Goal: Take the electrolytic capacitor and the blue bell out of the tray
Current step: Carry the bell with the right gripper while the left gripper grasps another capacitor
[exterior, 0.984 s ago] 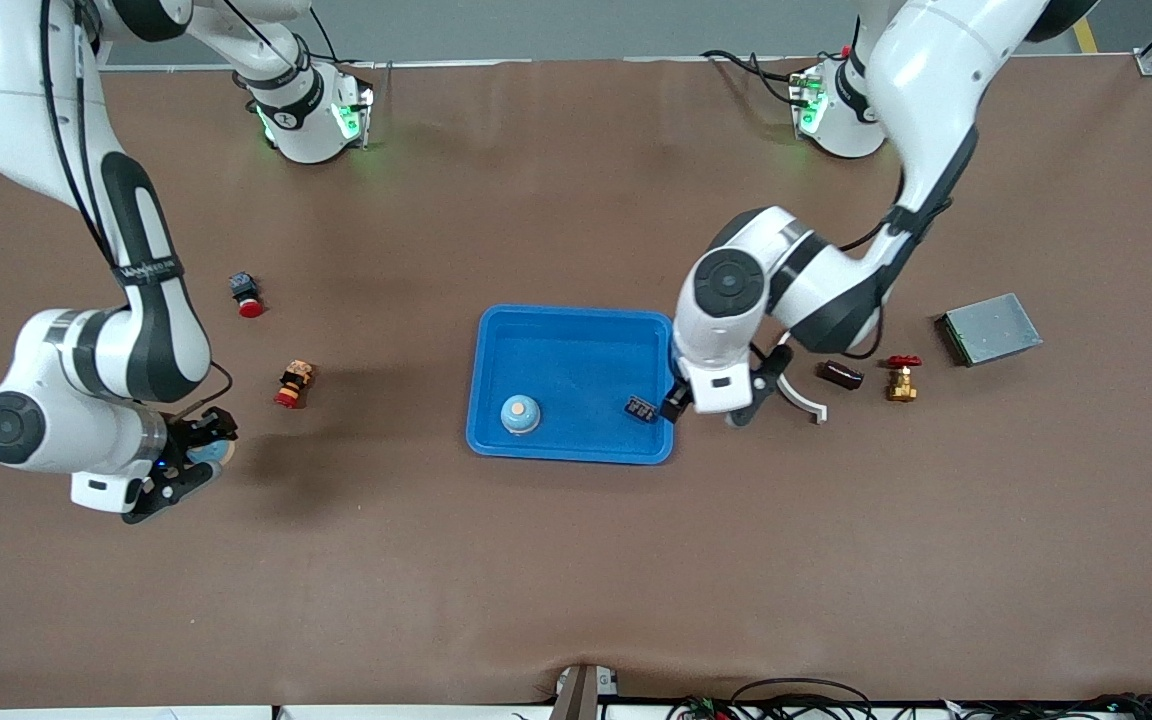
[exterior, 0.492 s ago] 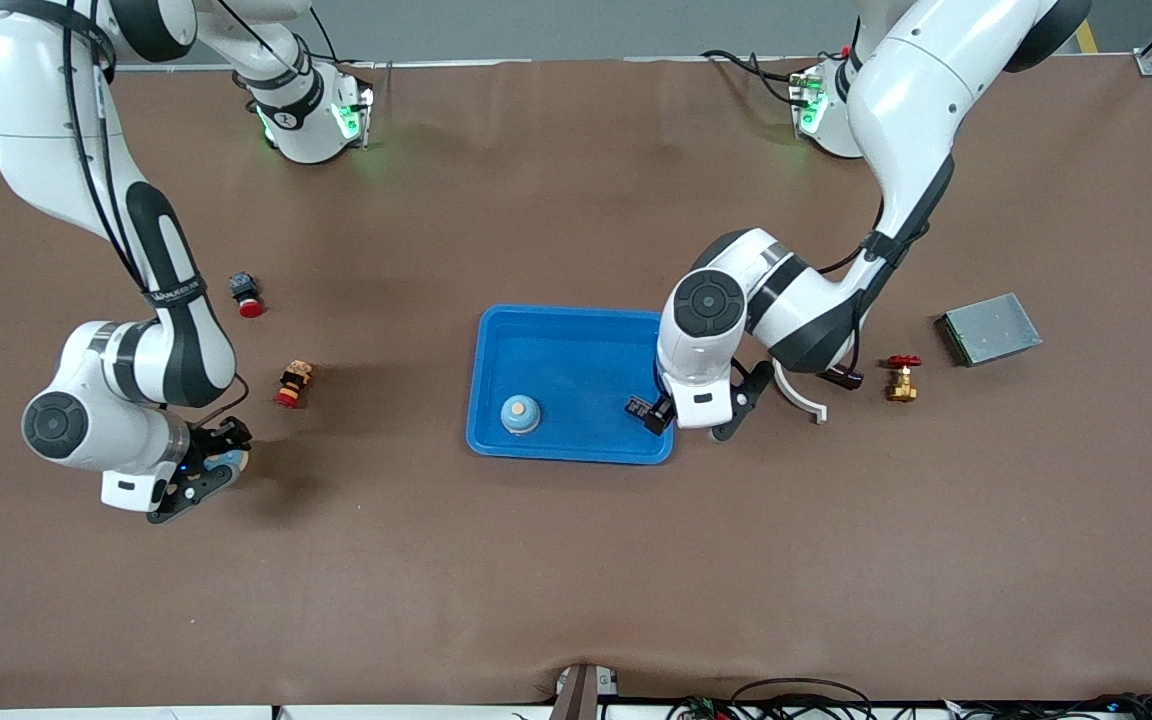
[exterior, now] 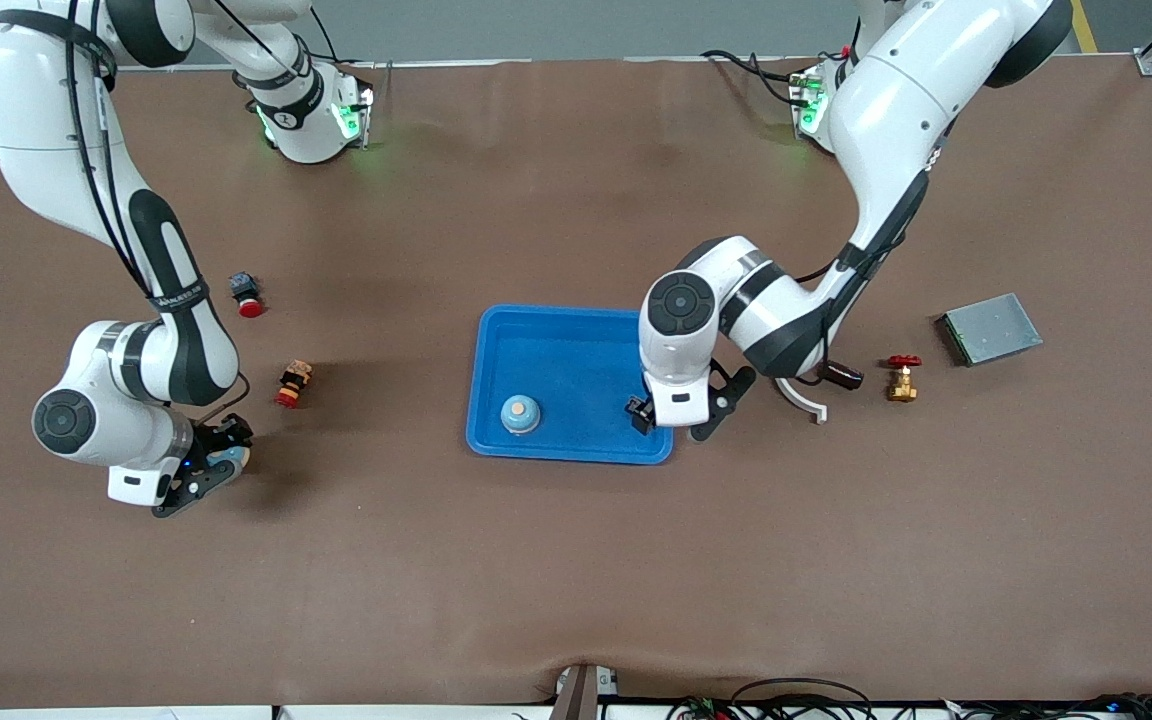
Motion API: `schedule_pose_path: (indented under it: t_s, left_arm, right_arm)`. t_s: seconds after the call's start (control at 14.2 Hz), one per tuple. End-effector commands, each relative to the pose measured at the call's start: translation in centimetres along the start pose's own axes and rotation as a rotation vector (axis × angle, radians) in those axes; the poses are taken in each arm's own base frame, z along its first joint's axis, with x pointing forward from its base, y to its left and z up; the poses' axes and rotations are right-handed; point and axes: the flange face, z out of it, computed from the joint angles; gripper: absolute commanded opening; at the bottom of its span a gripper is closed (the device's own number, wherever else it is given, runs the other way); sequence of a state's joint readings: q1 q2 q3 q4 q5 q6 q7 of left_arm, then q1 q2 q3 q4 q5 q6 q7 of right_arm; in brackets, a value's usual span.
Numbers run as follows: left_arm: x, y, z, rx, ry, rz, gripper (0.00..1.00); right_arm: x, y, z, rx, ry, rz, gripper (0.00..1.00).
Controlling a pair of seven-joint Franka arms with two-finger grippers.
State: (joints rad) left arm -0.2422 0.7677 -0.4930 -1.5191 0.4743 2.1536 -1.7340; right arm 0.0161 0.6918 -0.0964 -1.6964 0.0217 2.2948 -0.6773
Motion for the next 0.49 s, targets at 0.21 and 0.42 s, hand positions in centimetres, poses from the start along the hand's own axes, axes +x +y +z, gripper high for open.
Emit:
schedule_pose_path:
  t_s: [0.21,0.42]
  left_arm:
    - [-2.0,1.1,2.5,-0.027,-0.016,-0.11,0.84]
    - [-3.2,1.3,4.6,-0.034,-0.04,-0.154,0.78]
  right_arm:
    - [-0.2,0.3,0.7,0.006,0.011,-0.015,0.19]
    - [-0.1,0.3,1.0,0.004,0.015,-0.015,0.23]
